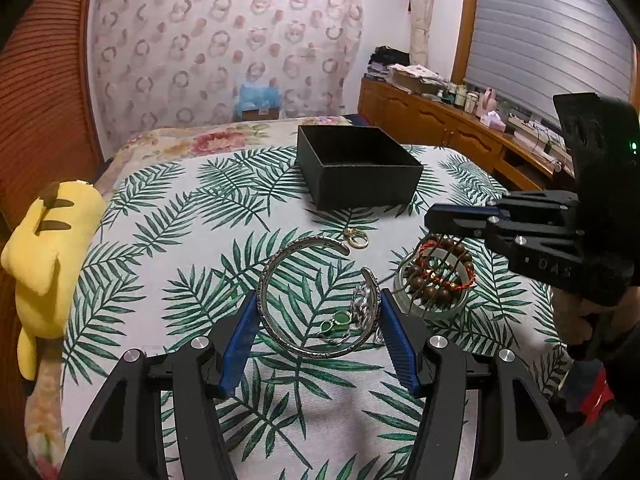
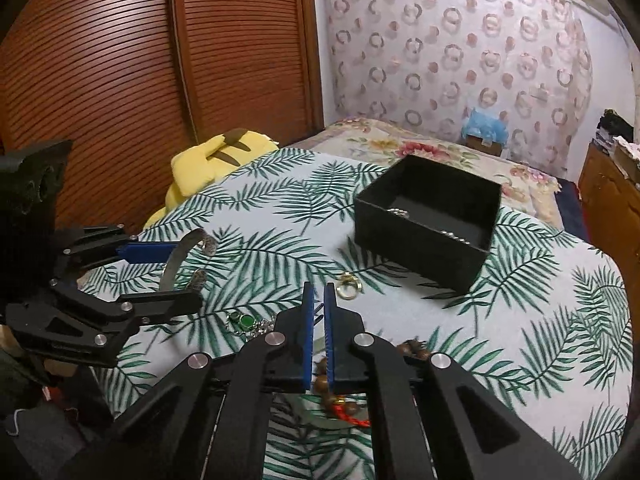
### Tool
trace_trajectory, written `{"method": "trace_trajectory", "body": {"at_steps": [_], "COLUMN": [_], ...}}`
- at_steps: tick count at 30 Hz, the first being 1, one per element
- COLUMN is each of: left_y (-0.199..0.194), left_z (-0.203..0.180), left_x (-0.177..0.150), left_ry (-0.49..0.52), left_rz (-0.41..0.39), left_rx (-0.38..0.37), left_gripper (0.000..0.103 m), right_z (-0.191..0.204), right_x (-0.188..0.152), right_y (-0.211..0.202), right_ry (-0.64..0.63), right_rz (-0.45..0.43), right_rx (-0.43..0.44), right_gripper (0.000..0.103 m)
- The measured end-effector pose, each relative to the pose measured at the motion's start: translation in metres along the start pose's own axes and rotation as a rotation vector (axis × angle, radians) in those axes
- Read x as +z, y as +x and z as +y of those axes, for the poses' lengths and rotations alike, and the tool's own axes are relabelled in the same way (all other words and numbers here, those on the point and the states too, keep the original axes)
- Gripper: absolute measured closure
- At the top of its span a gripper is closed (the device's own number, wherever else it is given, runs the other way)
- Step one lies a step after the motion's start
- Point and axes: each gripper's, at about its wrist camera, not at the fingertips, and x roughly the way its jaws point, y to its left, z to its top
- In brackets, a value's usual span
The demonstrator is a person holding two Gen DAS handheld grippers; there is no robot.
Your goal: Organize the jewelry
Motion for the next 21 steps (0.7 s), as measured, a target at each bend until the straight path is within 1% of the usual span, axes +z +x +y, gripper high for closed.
{"method": "trace_trajectory", "body": {"at_steps": [4, 9, 13, 18, 21], "left_y": [-0.003, -0.004, -0.006, -0.007, -0.006], "left_z": [0.002, 0.004, 0.007, 0.006, 0.006], "left_x": [0.000, 0.001, 0.003, 0.004, 0.006], "left_ry": [-0.003, -0.008, -0.013, -0.014, -0.008], "left_rz": [-0.006, -0.009, -0.014, -0.023, -0.023], "left_rx": [0.002, 0.008, 0.013, 0.012, 0.010], "left_gripper": [0.046, 0.046, 0.046, 0.046, 0.046], "right_z": [0.008, 0.012, 0.010, 0.004, 0.001], "right_x": [-0.001, 0.001, 0.012, 0.031, 0.037], "right_y": [0.004, -0.001, -0.011, -0.026, -0.026], "right_ry": [0.000, -0.020, -0.055, -0.101, -0.114], "right_rz": [0.014, 0.000, -0.015, -0.060, -0.068], "right_rx": [0.002, 0.009, -0.029, -0.097, -0.113], "right_gripper": [0.097, 0.100, 0.101, 0.101, 0.101]}}
